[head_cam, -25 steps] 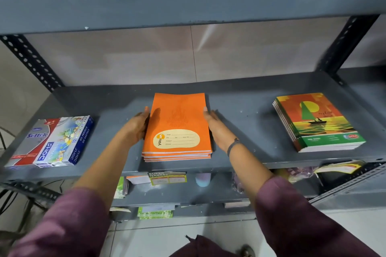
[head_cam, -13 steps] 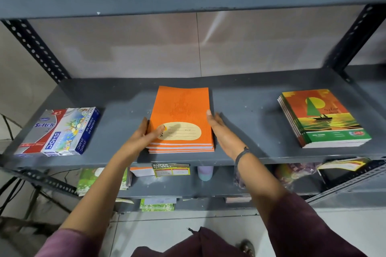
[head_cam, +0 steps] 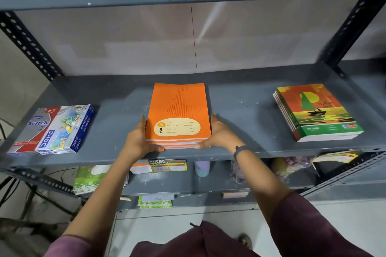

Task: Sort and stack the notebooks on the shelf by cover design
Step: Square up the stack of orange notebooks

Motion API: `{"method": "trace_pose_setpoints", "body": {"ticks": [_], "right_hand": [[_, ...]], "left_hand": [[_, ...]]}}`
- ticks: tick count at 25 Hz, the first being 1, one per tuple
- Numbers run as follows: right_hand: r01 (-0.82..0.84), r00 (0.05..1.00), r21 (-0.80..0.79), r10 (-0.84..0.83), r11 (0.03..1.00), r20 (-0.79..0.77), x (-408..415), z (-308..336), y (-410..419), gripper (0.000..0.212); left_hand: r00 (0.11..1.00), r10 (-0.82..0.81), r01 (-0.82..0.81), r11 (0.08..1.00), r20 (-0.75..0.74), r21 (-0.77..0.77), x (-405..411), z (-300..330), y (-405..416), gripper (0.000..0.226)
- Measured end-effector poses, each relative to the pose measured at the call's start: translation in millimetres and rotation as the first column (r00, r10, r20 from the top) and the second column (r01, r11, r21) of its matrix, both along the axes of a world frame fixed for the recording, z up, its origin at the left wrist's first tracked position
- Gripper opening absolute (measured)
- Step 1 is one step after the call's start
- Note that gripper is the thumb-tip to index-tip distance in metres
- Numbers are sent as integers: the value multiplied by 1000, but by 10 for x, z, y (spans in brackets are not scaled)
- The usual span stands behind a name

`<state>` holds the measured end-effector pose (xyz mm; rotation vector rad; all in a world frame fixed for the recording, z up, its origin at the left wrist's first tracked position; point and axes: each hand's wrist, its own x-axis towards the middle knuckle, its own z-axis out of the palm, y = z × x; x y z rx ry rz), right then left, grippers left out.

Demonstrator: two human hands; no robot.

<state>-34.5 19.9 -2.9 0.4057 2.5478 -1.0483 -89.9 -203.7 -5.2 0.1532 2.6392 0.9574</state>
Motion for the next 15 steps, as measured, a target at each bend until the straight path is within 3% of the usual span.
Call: {"method": "trace_pose_setpoints", "body": {"ticks": [2, 4, 10, 15], "right_hand": [[-46, 999, 150, 46, 988, 6, -39, 44, -61, 97], [-35, 999, 185, 32, 982, 20, -59, 75, -104, 85], [-12, 999, 294, -1, 956, 45, -9, 85, -195, 77], [17, 996, 306, -42, 952, 76, -19, 139, -206, 66]], "left_hand": [[1000, -9, 8, 999, -25, -43, 4, 31, 11, 104], [996, -41, 33, 994, -82, -101, 17, 48, 4, 97], [983, -64, 49, 995, -173, -89, 109, 44, -17, 59], [981, -43, 22, 994, -187, -110, 103, 41, -14, 66]]}}
